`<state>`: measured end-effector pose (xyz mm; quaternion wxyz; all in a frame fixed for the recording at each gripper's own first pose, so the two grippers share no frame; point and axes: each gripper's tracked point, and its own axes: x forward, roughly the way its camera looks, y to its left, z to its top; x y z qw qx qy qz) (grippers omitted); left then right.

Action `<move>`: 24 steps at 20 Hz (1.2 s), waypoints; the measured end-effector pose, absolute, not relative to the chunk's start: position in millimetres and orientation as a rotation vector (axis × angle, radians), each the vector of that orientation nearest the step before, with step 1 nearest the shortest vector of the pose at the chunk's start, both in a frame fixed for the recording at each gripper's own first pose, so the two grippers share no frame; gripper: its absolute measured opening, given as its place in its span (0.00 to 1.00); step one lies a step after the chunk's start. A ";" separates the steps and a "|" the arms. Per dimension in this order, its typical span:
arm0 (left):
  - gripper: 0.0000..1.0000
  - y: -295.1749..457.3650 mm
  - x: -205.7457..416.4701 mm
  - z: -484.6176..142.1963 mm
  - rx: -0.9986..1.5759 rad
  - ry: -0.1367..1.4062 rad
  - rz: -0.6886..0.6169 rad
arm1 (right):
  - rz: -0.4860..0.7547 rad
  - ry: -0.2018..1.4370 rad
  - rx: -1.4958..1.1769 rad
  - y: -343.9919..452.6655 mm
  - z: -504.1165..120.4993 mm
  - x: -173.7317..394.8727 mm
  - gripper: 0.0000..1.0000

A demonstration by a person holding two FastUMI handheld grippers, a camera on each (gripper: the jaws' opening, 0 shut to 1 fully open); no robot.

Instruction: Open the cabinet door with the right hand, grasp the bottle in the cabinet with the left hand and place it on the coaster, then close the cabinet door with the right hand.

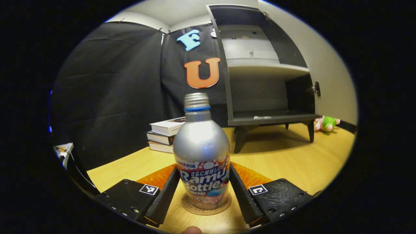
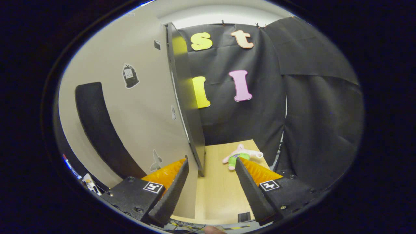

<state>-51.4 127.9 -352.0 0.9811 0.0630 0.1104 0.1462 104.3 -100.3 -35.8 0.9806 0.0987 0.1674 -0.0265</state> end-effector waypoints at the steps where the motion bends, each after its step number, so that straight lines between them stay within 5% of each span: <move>1: 0.92 125.0 -50.6 -353.5 0.119 0.221 0.290 | -0.052 0.336 0.192 -100.6 -35.7 104.7 0.93; 9: 0.96 118.0 -61.6 -302.8 0.162 0.182 0.296 | -0.018 0.317 0.168 -96.9 -37.7 109.0 0.93; 24: 0.96 164.8 -94.1 -98.8 0.225 0.089 0.428 | 0.160 0.257 0.256 -0.4 -42.9 126.7 0.93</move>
